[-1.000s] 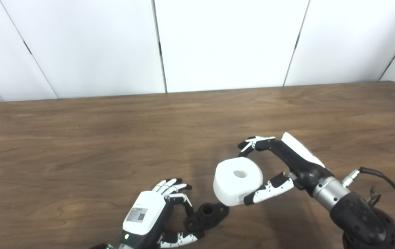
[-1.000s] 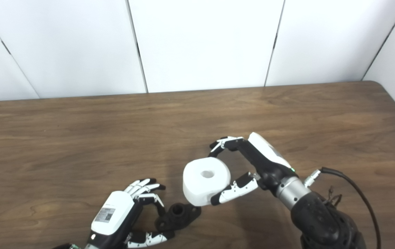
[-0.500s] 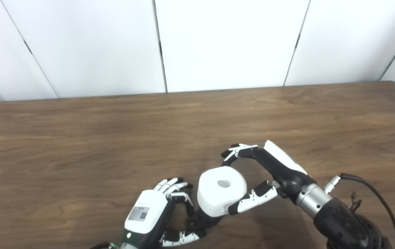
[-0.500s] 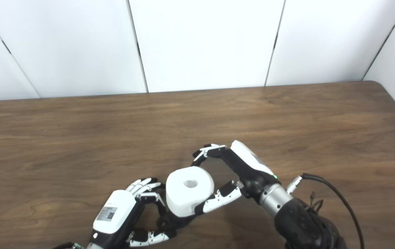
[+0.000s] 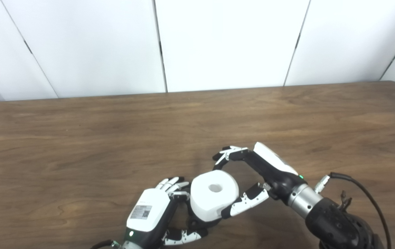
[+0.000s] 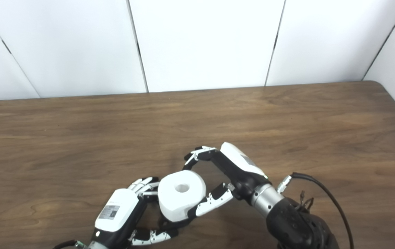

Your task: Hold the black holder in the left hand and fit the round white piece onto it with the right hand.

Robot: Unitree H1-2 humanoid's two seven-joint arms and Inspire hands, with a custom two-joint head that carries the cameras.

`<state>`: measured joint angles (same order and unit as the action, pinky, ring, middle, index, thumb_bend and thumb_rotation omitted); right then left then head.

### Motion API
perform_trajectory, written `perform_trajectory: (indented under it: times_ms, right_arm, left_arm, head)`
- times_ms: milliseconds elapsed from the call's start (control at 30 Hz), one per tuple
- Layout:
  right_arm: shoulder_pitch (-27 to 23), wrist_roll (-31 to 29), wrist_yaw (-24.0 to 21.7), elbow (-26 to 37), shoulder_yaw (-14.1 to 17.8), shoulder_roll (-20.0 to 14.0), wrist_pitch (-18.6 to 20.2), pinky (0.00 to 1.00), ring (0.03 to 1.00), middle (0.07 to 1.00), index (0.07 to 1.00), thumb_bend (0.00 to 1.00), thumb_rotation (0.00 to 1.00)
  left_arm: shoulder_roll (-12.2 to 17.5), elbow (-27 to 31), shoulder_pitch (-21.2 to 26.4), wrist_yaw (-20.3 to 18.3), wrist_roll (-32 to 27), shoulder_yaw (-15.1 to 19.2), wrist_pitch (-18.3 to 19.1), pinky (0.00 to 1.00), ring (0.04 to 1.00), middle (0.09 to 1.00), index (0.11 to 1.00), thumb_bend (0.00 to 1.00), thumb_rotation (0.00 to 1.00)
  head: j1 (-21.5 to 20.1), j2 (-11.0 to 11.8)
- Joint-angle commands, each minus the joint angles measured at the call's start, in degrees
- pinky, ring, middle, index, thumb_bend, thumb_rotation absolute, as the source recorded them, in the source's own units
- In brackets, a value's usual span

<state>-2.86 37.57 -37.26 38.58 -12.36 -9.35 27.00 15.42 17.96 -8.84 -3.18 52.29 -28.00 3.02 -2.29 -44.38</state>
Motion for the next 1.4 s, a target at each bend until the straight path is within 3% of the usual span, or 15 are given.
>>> perform_trajectory:
  times_ms: [0, 467, 733, 1367]
  right_arm:
    - [-1.5, -0.2, 2.1, 0.7, -0.4, -0.4, -1.6, 0.84, 0.915, 0.798, 0.483, 0.52, 0.13]
    - [-0.2, 0.0, 6.1, -1.5, -3.5, -4.1, -6.5, 0.87, 0.911, 0.798, 0.483, 0.52, 0.13]
    - [0.7, 1.8, 7.4, -1.7, -4.4, -4.9, -7.9, 0.96, 0.912, 0.795, 0.483, 0.52, 0.13]
    - [1.7, 7.1, 8.4, -1.1, -6.7, -6.5, -12.0, 0.99, 0.921, 0.784, 0.483, 0.52, 0.13]
  left_arm:
    - [0.4, -2.1, -1.8, -5.8, 2.4, -2.3, 1.1, 0.91, 0.902, 0.821, 0.490, 0.52, 0.05]
    - [0.5, -2.3, -1.9, -5.3, 2.2, -2.3, 1.0, 0.91, 0.897, 0.817, 0.489, 0.52, 0.05]
    - [0.6, -1.9, -1.8, -5.7, 2.4, -2.3, 1.2, 0.91, 0.897, 0.818, 0.490, 0.52, 0.05]
    - [0.4, -1.2, -1.8, -6.6, 2.7, -2.2, 1.9, 0.91, 0.897, 0.818, 0.490, 0.52, 0.05]
  head:
    - [0.0, -0.1]
    - [0.0, -0.3]
    - [-0.3, -0.6]
    - [-0.6, -0.7]
